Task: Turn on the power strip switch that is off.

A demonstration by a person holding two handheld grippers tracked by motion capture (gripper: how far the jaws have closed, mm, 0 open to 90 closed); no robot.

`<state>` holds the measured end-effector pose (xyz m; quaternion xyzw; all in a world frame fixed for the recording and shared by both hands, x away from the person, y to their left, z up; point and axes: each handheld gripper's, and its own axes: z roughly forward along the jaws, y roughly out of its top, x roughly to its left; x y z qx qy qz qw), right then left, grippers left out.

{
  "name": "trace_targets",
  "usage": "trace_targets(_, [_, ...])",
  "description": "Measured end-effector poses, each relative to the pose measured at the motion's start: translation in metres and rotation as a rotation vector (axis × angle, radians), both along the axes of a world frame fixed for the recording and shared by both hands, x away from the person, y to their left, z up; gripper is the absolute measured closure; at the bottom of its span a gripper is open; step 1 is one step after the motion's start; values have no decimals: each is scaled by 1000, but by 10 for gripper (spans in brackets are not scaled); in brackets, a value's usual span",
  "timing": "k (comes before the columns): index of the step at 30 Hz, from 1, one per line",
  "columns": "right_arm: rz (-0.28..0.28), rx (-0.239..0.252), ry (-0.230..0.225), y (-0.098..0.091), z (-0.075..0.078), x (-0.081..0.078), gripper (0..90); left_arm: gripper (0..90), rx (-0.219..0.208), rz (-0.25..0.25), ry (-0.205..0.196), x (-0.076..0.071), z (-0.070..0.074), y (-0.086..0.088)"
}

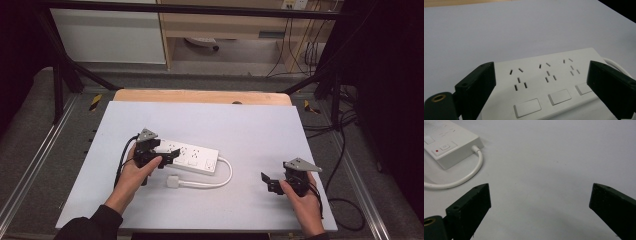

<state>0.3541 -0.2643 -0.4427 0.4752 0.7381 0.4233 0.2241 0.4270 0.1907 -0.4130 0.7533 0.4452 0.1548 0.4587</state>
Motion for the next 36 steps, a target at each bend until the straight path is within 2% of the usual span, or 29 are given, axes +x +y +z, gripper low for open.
trace_targets(20, [15, 17, -5, -1, 1, 0, 26, 79, -5, 12, -42, -11, 24, 19])
trace_targets(36, [14, 13, 1, 0, 0, 0, 27, 75, -10, 13, -67, -29, 40, 41])
